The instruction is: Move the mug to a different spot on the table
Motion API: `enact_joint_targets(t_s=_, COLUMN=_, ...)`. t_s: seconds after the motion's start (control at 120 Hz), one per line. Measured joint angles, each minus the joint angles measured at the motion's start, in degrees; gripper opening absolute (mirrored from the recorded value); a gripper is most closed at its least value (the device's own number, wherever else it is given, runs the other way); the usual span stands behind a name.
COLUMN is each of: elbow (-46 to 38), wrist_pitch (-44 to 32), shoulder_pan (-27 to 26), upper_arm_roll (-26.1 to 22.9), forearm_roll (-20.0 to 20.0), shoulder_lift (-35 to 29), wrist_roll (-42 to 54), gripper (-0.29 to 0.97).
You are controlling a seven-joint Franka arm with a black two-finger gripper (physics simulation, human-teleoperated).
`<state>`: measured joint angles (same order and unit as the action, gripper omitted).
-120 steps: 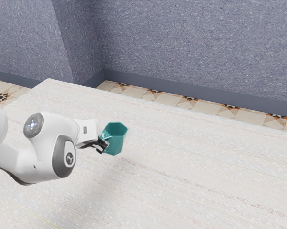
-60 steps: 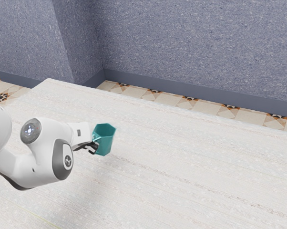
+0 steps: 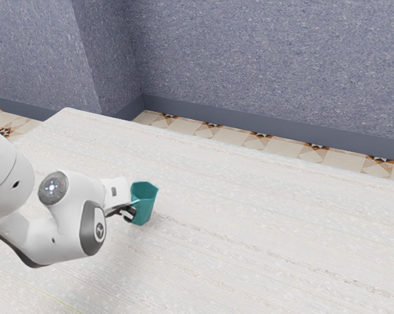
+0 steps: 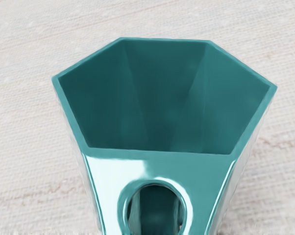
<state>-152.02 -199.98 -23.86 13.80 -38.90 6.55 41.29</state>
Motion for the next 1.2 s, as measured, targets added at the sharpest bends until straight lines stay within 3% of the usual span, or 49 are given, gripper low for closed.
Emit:
enact_joint_targets(t_s=0.192, elbow=0.1, wrist_pitch=-0.2, shoulder_pan=0.0, upper_arm_roll=0.0, forearm_roll=0.1, shoulder_lift=0.8, wrist_roll=-1.3, gripper=0.03)
enact_joint_targets(t_s=0.358, elbow=0.0, wrist_pitch=-0.1, shoulder_pan=-0.5, upper_arm_roll=0.0, forearm_roll=0.1, shoulder_lift=0.9, wrist_roll=-2.3, gripper=0.35)
enact_joint_targets(t_s=0.517, elbow=-0.7, wrist_pitch=0.1, shoulder_pan=-0.9, upper_arm_roll=0.0, forearm_roll=-0.5, shoulder_lift=0.2, wrist_roll=-3.2, gripper=0.51)
enact_joint_targets(t_s=0.892, elbow=-7.3, wrist_pitch=0.8, shoulder_pan=-2.7, upper_arm_roll=0.3, forearm_roll=-3.8, shoulder_lift=-5.9, wrist_roll=-4.9, gripper=0.64)
enact_joint_targets(t_s=1.108, elbow=-7.0, wrist_pitch=17.3, shoulder_pan=-2.2, upper_arm_roll=1.0, forearm_roll=-3.8, shoulder_lift=-11.2, wrist_roll=-5.6, gripper=0.66)
enact_joint_targets(t_s=1.2, elbow=-6.1, wrist_pitch=26.9, shoulder_pan=-1.5, upper_arm_roll=1.1, forearm_roll=0.4, shoulder_lift=-13.3, wrist_roll=-6.7, gripper=0.66)
